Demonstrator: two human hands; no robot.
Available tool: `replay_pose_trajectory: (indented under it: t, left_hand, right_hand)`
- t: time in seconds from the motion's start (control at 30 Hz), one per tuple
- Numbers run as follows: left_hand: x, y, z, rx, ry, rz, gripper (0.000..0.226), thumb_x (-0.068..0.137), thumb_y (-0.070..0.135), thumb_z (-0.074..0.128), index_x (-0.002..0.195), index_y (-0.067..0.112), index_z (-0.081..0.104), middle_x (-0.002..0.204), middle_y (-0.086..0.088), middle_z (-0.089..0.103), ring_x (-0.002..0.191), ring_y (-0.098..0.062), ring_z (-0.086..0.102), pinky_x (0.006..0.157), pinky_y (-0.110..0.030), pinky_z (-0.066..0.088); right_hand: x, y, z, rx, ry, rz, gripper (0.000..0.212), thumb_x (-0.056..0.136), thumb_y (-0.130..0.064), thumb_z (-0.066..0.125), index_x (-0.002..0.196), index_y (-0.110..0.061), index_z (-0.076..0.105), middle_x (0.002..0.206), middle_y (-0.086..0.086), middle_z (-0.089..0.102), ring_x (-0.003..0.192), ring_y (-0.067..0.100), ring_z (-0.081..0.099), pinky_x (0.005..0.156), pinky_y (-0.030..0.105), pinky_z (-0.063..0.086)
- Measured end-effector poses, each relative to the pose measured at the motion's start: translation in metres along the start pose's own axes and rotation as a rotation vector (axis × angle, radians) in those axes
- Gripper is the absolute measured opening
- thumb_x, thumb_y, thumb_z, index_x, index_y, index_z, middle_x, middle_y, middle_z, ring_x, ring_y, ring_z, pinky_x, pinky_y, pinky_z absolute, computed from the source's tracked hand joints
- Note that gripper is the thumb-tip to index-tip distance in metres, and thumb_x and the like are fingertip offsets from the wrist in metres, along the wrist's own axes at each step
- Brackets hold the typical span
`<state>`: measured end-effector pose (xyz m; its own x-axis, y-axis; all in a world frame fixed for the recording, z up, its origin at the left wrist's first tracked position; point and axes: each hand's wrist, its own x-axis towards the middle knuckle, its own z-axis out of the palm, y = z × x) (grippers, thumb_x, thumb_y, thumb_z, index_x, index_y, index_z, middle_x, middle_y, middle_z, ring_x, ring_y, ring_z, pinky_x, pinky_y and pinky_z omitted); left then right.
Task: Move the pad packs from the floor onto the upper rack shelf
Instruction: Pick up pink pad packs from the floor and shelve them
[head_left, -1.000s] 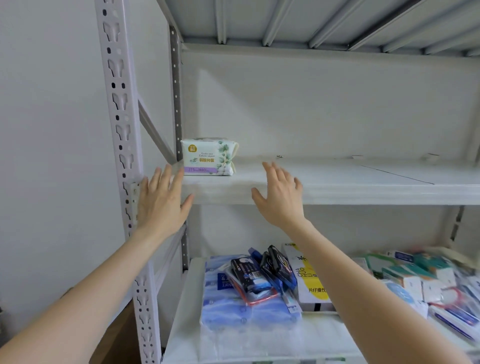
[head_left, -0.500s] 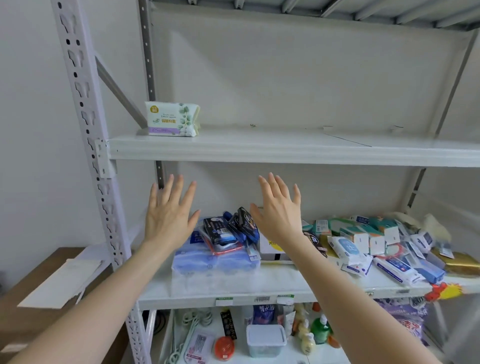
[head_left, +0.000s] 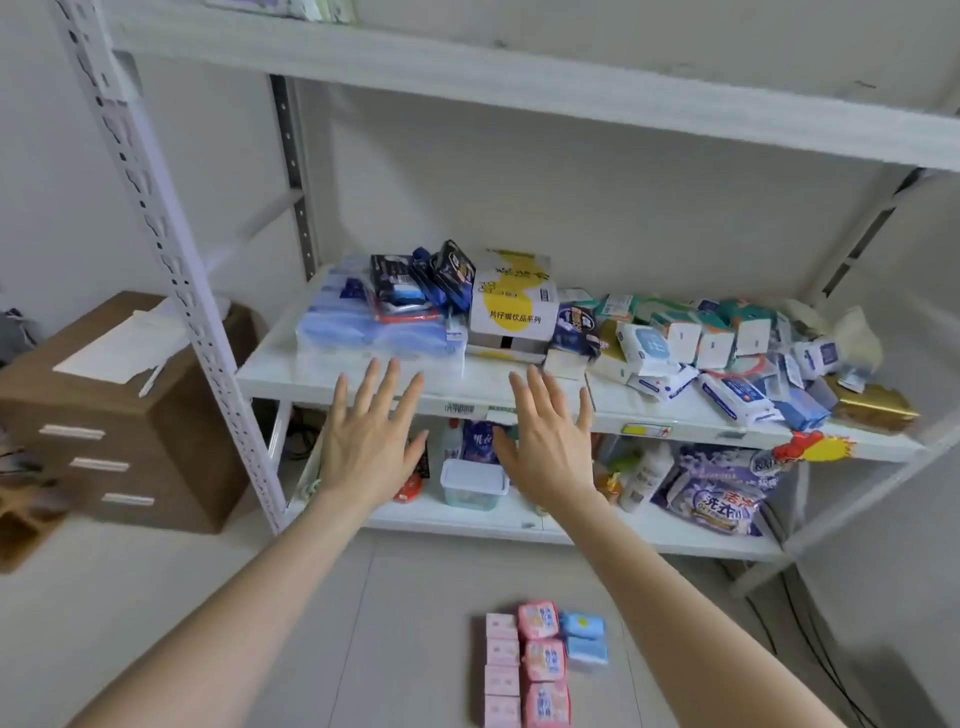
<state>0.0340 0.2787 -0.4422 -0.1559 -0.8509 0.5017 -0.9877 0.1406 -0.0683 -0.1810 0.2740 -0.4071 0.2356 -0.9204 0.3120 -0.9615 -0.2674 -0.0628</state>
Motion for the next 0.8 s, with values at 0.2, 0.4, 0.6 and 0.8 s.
replay_pose_trajectory:
  t: [0.2,0.4,0.6,0.8]
  left_hand:
    - [-0.085,0.035,0.053,-0.048,-0.143,0.035,0.071,0.081,0.041,0.071,0.143,0.014,0.047,0.148,-0.018,0.043,0.139,-0.036,0.036,0.11,-0.061,0.029]
    - [-0.178,0.058,0.128,-0.087,-0.316,0.08,0.073,0.075,0.039,0.076,0.139,0.014,0.051,0.144,-0.019,0.047,0.136,-0.036,0.041,0.109,-0.059,0.03]
    - [-0.277,0.08,0.218,-0.127,-0.466,0.084,0.074,0.069,0.04,0.08,0.135,0.016,0.056,0.138,-0.016,0.055,0.131,-0.034,0.049,0.108,-0.055,0.024]
    - [-0.368,0.101,0.316,-0.154,-0.568,0.043,0.07,0.074,0.043,0.071,0.137,0.017,0.053,0.138,-0.014,0.055,0.129,-0.033,0.052,0.107,-0.054,0.024]
  right_hand:
    - [-0.085,0.017,0.08,0.014,-0.099,0.031,0.068,0.093,-0.047,0.044,0.151,-0.017,0.023,0.159,0.005,0.023,0.148,0.022,0.014,0.116,0.054,-0.002]
    - [-0.174,0.023,0.172,0.023,-0.242,0.054,0.066,0.091,-0.044,0.047,0.148,-0.016,0.029,0.156,0.006,0.03,0.146,0.024,0.023,0.113,0.05,-0.006]
    - [-0.255,0.034,0.282,0.064,-0.303,0.073,0.065,0.079,-0.047,0.044,0.137,-0.016,0.047,0.14,0.004,0.053,0.133,0.023,0.045,0.106,0.057,0.029]
    - [-0.329,0.058,0.402,0.097,-0.361,0.047,0.067,0.081,-0.049,0.043,0.138,-0.013,0.05,0.142,0.005,0.052,0.131,0.024,0.049,0.104,0.053,0.023]
